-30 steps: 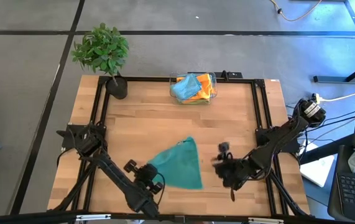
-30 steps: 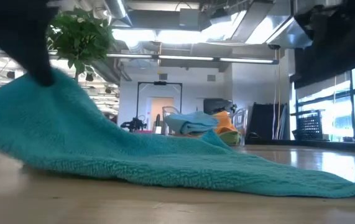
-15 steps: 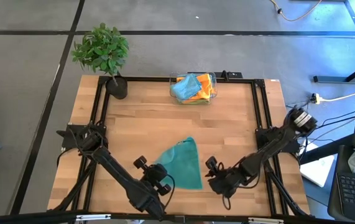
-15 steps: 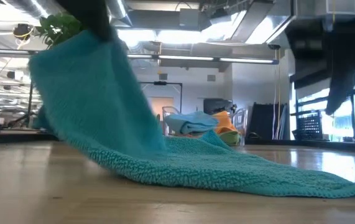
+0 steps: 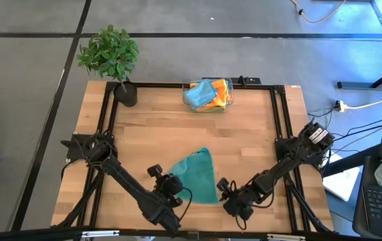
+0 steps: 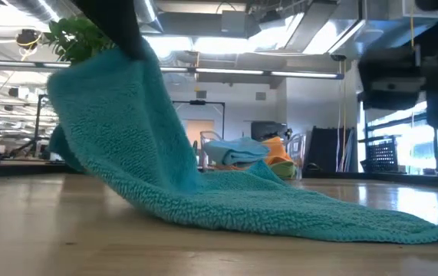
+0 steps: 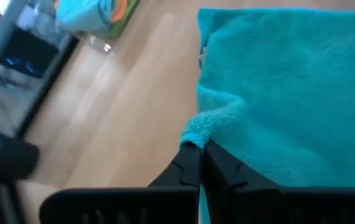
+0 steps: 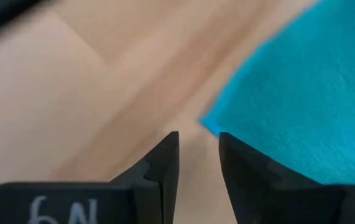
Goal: Fold microfiber towels
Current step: Fold the blue microfiber towel
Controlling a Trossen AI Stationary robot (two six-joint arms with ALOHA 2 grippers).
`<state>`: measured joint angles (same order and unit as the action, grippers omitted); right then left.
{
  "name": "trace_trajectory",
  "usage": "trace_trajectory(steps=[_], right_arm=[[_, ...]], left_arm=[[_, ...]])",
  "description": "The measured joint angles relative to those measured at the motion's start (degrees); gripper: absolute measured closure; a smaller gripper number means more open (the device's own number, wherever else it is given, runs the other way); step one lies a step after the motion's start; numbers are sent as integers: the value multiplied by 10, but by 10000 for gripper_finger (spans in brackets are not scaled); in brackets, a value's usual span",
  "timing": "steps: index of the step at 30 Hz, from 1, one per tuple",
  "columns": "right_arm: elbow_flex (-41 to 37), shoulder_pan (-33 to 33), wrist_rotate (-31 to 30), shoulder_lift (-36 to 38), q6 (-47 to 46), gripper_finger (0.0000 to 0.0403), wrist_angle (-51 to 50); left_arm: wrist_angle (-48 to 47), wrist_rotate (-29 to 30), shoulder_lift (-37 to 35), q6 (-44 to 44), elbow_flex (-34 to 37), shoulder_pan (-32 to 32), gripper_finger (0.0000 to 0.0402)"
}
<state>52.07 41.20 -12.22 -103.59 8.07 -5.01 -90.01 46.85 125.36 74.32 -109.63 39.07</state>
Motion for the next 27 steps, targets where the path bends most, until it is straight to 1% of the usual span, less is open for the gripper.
trace_trajectory(steps=[2, 5, 8, 10, 14, 17, 19, 23, 27], right_arm=[[0, -1, -11, 0, 3, 287, -9], [0, -1, -12, 0, 1, 287, 16], [0, 0, -12, 0, 6, 275, 44], [0, 0, -12, -3, 6, 257, 53], [0, -1, -12, -27, -4, 205, 56], [0, -1, -19, -44, -18, 172, 75], [1, -1, -21, -53, -29, 159, 91], [2, 0, -53, -60, -43, 157, 108], [2, 1, -71, -61, -50, 177, 114]], left_arm=[[0, 2, 0, -33, 1, -17, 401], [12, -2, 0, -54, 1, -53, 394], [38, -44, 0, -123, 1, -86, 380], [57, -56, 0, -155, 1, -97, 369], [80, -43, 0, -183, 1, -106, 341], [90, -37, 0, -180, 1, -105, 315], [90, -34, 0, -171, 1, -100, 300], [90, -12, 0, -160, 1, -87, 280], [85, -17, 0, -162, 1, -75, 278]])
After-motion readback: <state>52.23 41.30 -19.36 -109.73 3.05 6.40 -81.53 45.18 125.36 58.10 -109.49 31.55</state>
